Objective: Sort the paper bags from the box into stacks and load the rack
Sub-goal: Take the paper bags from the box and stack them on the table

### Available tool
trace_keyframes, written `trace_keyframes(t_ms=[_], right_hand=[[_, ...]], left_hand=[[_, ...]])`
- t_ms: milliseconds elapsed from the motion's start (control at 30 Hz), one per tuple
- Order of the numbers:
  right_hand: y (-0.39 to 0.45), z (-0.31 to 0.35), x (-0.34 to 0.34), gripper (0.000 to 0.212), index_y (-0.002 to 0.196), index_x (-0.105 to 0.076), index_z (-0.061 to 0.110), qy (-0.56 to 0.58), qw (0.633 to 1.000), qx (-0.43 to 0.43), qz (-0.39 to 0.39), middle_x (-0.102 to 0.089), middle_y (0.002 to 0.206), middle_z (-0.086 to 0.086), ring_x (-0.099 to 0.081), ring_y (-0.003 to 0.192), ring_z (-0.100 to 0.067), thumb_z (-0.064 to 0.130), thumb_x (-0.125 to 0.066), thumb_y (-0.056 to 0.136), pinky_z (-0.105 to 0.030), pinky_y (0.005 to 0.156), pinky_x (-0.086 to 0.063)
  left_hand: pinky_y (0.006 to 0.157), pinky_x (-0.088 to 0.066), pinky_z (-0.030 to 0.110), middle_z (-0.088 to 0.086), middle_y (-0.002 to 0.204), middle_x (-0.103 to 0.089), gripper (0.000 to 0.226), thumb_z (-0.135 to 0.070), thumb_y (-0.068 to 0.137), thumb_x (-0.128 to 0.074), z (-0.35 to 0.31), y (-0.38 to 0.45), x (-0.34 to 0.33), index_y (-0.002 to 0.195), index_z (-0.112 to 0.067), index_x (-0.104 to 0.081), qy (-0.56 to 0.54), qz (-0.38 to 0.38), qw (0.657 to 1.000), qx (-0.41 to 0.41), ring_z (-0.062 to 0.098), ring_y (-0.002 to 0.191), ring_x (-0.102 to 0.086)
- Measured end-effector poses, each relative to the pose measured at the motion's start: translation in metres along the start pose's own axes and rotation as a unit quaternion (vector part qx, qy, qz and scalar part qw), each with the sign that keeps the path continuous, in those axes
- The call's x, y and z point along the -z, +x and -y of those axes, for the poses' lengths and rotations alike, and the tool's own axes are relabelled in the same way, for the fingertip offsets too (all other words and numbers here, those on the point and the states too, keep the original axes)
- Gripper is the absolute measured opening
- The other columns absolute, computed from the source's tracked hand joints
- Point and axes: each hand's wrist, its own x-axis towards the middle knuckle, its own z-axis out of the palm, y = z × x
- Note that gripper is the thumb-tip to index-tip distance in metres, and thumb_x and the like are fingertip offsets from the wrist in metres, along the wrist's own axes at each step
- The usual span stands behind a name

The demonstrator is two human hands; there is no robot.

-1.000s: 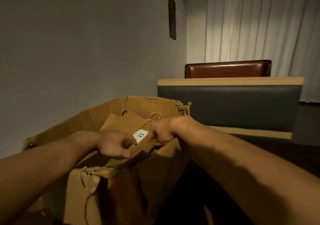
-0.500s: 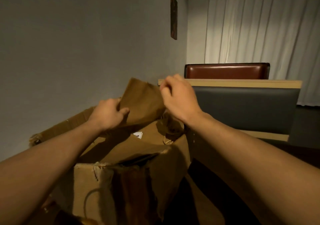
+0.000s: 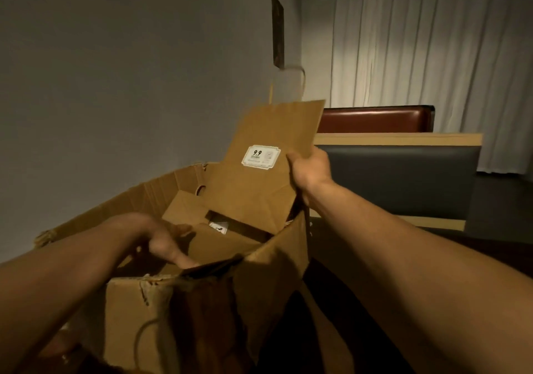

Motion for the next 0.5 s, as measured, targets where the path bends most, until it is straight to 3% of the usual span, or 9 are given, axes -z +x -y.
trace_keyframes(t_ms=[33, 100, 133, 200, 233, 300, 367, 500], right_hand=[[0.002, -0.001, 0.007, 0.025, 0.121, -0.062, 0.021, 0.014, 1.0, -0.008, -0.001, -0.07, 0.117, -0.003, -0.068, 0.102, -0.024, 0.022, -0.06, 0.095, -0.044, 0.092, -0.056], [0.002, -0.007, 0.016, 0.022, 0.118, -0.062, 0.021, 0.031, 0.998, -0.05, 0.027, -0.071, 0.113, -0.005, -0.07, 0.098, -0.026, 0.019, -0.06, 0.096, -0.047, 0.088, -0.058], [0.002, -0.011, 0.02, 0.017, 0.113, -0.062, 0.021, 0.039, 0.996, -0.07, 0.041, -0.071, 0.111, -0.006, -0.071, 0.096, -0.027, 0.017, -0.059, 0.097, -0.048, 0.087, -0.058], [0.001, -0.012, 0.025, 0.011, 0.102, -0.061, 0.022, 0.056, 0.992, -0.092, 0.061, -0.071, 0.111, -0.009, -0.071, 0.095, -0.028, 0.013, -0.058, 0.098, -0.047, 0.088, -0.058], [0.001, -0.01, 0.026, 0.011, 0.1, -0.06, 0.022, 0.06, 0.991, -0.097, 0.073, -0.071, 0.111, -0.01, -0.071, 0.095, -0.028, 0.012, -0.058, 0.098, -0.047, 0.088, -0.058], [-0.001, -0.005, 0.027, 0.01, 0.1, -0.059, 0.019, 0.042, 0.988, -0.101, 0.106, -0.071, 0.108, -0.012, -0.071, 0.093, -0.028, 0.009, -0.055, 0.099, -0.045, 0.088, -0.058], [-0.004, -0.001, 0.028, 0.012, 0.096, -0.058, 0.015, 0.009, 0.986, -0.098, 0.132, -0.07, 0.097, -0.012, -0.07, 0.089, -0.027, 0.006, -0.05, 0.1, -0.044, 0.088, -0.058], [-0.009, 0.005, 0.03, 0.019, 0.088, -0.055, 0.015, -0.037, 0.982, -0.098, 0.157, -0.067, 0.086, -0.008, -0.069, 0.081, -0.024, 0.004, -0.044, 0.099, -0.043, 0.091, -0.057]], left_hand=[[0.106, -0.043, 0.044, 0.011, 0.153, -0.037, 0.125, -0.077, 0.051, -0.077, 0.0, 0.002, 0.001, 0.152, -0.024, -0.027, 0.015, 0.014, 0.999, 0.044, 0.035, 0.138, -0.039], [0.106, -0.043, 0.038, 0.014, 0.141, -0.048, 0.095, -0.066, 0.072, -0.071, -0.004, 0.0, 0.003, 0.142, -0.009, -0.041, 0.027, 0.032, 0.995, 0.086, 0.032, 0.134, -0.045], [0.107, -0.042, 0.037, 0.014, 0.14, -0.049, 0.079, -0.055, 0.083, -0.066, -0.006, 0.0, 0.003, 0.14, -0.006, -0.042, 0.013, 0.031, 0.996, 0.087, 0.031, 0.135, -0.045], [0.107, -0.044, 0.037, 0.014, 0.137, -0.052, 0.077, -0.048, 0.08, -0.071, -0.007, 0.0, 0.005, 0.138, -0.004, -0.045, -0.025, 0.022, 0.997, 0.067, 0.031, 0.13, -0.05], [0.104, -0.046, 0.037, 0.011, 0.132, -0.056, 0.075, -0.045, 0.076, -0.075, -0.007, 0.001, 0.005, 0.134, -0.005, -0.049, -0.054, -0.009, 0.997, 0.051, 0.03, 0.124, -0.053], [0.095, -0.044, 0.03, 0.004, 0.113, -0.059, 0.048, -0.032, 0.08, -0.076, -0.009, -0.001, 0.005, 0.116, -0.009, -0.055, -0.089, -0.101, 0.991, 0.009, 0.023, 0.11, -0.055], [0.088, -0.042, 0.027, 0.0, 0.102, -0.06, 0.04, -0.025, 0.083, -0.076, -0.006, 0.005, 0.009, 0.116, -0.009, -0.06, -0.089, -0.18, 0.98, -0.011, 0.02, 0.102, -0.055], [0.086, -0.047, 0.028, 0.003, 0.105, -0.069, 0.042, -0.028, 0.083, -0.076, -0.003, 0.004, 0.011, 0.118, -0.006, -0.068, -0.047, -0.206, 0.978, 0.003, 0.019, 0.1, -0.062]])
